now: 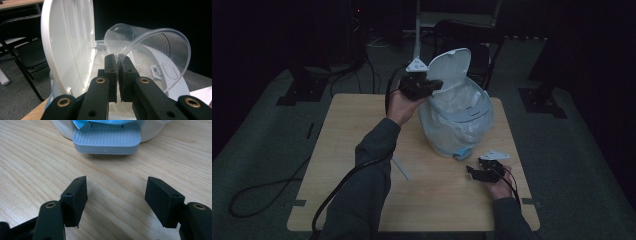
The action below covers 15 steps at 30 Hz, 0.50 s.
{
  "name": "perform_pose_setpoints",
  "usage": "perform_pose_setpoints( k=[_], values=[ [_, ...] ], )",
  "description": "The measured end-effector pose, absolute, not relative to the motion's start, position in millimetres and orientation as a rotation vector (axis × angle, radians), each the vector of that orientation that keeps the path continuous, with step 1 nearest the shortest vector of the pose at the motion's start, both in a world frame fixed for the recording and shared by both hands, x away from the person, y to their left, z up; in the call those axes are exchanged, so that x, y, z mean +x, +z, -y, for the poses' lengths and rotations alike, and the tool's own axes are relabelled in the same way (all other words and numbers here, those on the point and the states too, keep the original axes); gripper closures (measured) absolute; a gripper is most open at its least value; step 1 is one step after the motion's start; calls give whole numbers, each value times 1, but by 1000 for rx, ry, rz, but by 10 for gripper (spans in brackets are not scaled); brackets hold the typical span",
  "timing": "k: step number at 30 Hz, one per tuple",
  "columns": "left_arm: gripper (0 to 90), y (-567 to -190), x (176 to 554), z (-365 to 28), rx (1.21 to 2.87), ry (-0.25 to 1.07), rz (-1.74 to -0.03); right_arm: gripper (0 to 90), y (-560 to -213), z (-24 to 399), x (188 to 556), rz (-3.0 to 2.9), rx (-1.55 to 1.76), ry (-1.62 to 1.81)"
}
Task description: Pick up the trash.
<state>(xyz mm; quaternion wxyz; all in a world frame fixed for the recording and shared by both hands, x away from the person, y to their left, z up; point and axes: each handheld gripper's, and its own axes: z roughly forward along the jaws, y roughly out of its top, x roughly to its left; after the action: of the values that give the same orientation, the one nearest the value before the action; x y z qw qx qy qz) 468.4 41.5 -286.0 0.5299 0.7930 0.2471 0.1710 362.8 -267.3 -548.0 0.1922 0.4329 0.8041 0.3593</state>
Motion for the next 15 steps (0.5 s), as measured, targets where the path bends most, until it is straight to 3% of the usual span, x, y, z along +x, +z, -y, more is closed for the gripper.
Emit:
perform_pose_setpoints(
  k=[3,8,15],
  values=[
    [869,-288,470,-41,1885,387,-582,334,-548,267,363,-2257,1215,1009],
    [710,-296,471,-39,1913,380,-586,333,-548,267,363,-2256,1215,1009],
    [654,-294,466,-52,1908,398,-592,333,-548,267,363,-2257,1214,1009]
  ],
)
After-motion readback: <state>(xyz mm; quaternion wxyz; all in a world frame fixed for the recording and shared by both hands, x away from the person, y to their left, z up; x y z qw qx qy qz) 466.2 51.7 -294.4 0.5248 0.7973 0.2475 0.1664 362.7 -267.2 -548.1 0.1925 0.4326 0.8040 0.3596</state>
